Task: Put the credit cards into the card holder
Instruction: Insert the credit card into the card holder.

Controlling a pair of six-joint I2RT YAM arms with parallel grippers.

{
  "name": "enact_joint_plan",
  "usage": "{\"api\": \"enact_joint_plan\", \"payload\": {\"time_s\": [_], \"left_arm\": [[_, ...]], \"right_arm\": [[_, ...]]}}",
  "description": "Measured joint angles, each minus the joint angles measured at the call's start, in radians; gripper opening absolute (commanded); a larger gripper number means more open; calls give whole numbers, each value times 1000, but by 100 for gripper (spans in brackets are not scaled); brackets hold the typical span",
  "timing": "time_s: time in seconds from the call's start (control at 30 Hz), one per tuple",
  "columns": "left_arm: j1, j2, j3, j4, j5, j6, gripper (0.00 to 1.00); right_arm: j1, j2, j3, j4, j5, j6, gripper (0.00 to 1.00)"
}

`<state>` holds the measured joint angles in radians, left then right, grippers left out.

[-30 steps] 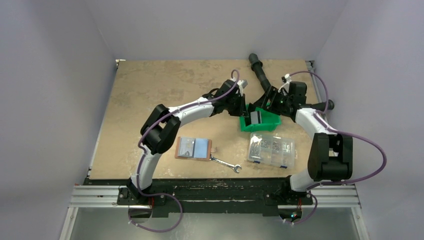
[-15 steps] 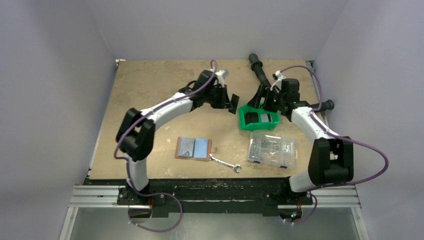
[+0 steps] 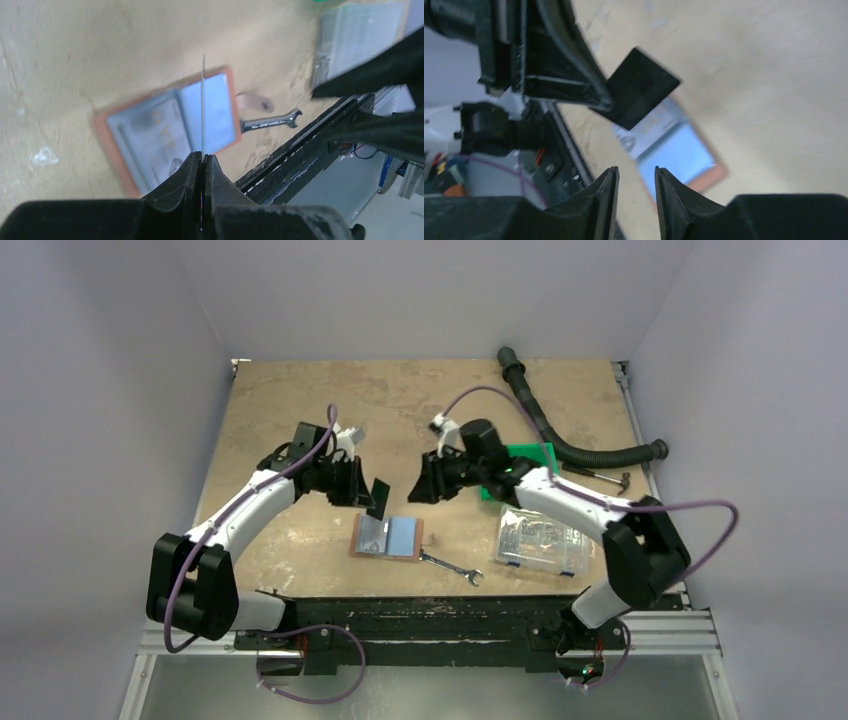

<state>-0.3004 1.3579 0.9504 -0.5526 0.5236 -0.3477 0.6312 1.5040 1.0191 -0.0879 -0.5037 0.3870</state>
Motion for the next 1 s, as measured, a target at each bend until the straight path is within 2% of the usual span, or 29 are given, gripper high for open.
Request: {"api": "enact_joint_plan", "payload": {"time_s": [0.13, 0.2, 0.37, 0.53, 1.0], "left_arm": [[32, -18, -102, -23, -7, -23, 0], [32, -29, -127, -31, -11, -35, 0], [32, -50, -129, -45, -32, -50, 0], [32, -6, -129, -67, -45, -63, 0], [31, 20, -214, 48, 8, -177, 0]], "right_arm": [[117, 147, -16, 117, -79, 69, 19], [145, 202, -41, 167, -120, 103, 14], [140, 291, -89, 251, -169, 166, 10], [134, 325, -90, 284, -164, 175, 6], [98, 398, -18, 231, 75, 135, 0]]}}
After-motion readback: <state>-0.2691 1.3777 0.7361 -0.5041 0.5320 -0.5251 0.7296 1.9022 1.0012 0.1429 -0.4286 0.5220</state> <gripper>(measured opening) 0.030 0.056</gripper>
